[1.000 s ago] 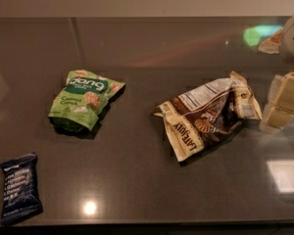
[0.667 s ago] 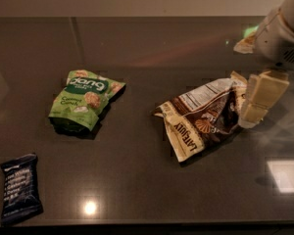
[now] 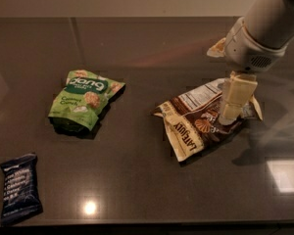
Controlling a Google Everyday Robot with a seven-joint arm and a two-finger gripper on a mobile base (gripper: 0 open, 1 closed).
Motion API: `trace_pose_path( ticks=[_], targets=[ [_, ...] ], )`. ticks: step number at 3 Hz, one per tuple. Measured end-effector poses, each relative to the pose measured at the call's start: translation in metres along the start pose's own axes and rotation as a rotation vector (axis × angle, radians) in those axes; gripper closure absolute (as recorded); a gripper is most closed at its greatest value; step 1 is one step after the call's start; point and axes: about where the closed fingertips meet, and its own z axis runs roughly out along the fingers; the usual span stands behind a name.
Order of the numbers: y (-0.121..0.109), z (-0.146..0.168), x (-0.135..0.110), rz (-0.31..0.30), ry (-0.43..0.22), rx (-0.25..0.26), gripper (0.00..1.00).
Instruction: Move brown chip bag near green rice chip bag
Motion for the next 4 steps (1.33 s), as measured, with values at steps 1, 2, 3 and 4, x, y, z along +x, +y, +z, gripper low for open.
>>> trace_pose_path(
  ticks=[1, 2, 3, 4],
  targets=[
    [0.004, 0.020, 0.002, -0.051, 0.036, -0.048, 0.00],
    [0.013, 0.040, 0.010, -0.068, 0.073, -0.114, 0.00],
    [0.018, 0.053, 0.015, -0.075, 0.089, -0.156, 0.00],
    [0.016, 0.063, 0.016, -0.087, 0.089, -0.168, 0.00]
  ],
)
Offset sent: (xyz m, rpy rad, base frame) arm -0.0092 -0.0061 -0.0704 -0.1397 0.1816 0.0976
